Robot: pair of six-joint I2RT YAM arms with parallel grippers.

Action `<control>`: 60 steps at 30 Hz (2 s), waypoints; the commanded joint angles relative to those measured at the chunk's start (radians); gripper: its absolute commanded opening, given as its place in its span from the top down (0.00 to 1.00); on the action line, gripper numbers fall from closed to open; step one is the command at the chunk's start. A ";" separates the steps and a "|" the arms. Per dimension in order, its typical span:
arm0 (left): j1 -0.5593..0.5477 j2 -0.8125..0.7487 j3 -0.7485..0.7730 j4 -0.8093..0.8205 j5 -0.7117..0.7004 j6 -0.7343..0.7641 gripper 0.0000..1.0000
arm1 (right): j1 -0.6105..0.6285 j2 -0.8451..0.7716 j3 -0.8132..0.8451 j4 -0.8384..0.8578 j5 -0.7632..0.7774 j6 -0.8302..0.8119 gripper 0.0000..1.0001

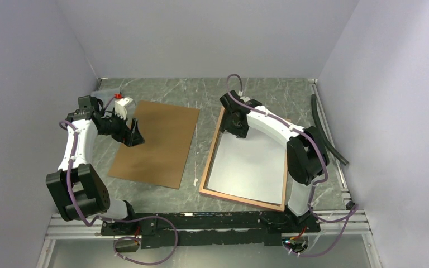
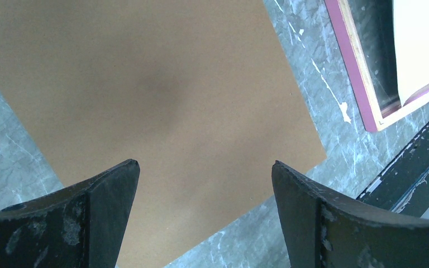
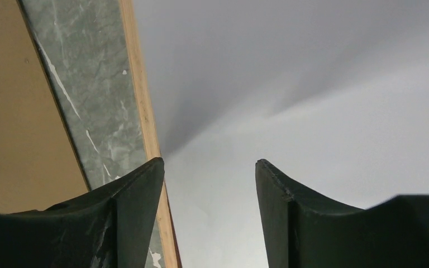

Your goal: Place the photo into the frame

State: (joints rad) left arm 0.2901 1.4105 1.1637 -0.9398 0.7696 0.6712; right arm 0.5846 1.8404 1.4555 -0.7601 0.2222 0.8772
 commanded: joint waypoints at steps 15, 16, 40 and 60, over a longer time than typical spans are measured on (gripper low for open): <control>0.000 -0.017 0.069 0.010 -0.027 0.003 0.06 | 0.011 -0.087 0.127 0.035 0.015 -0.152 0.00; 0.005 -0.019 0.083 0.010 -0.032 -0.004 0.06 | 0.011 -0.112 0.124 0.069 0.036 -0.172 0.00; 0.119 0.017 0.066 0.057 -0.091 -0.011 0.06 | -0.254 0.245 0.194 0.302 -0.185 -0.189 0.69; 0.240 0.072 0.070 0.076 -0.161 0.046 0.06 | -0.197 0.256 0.299 0.222 -0.216 -0.144 0.60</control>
State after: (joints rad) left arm 0.4896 1.4456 1.1976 -0.8944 0.6266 0.6937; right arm 0.3401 2.1799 1.7218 -0.5617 0.0269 0.6983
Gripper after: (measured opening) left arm 0.941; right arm 0.323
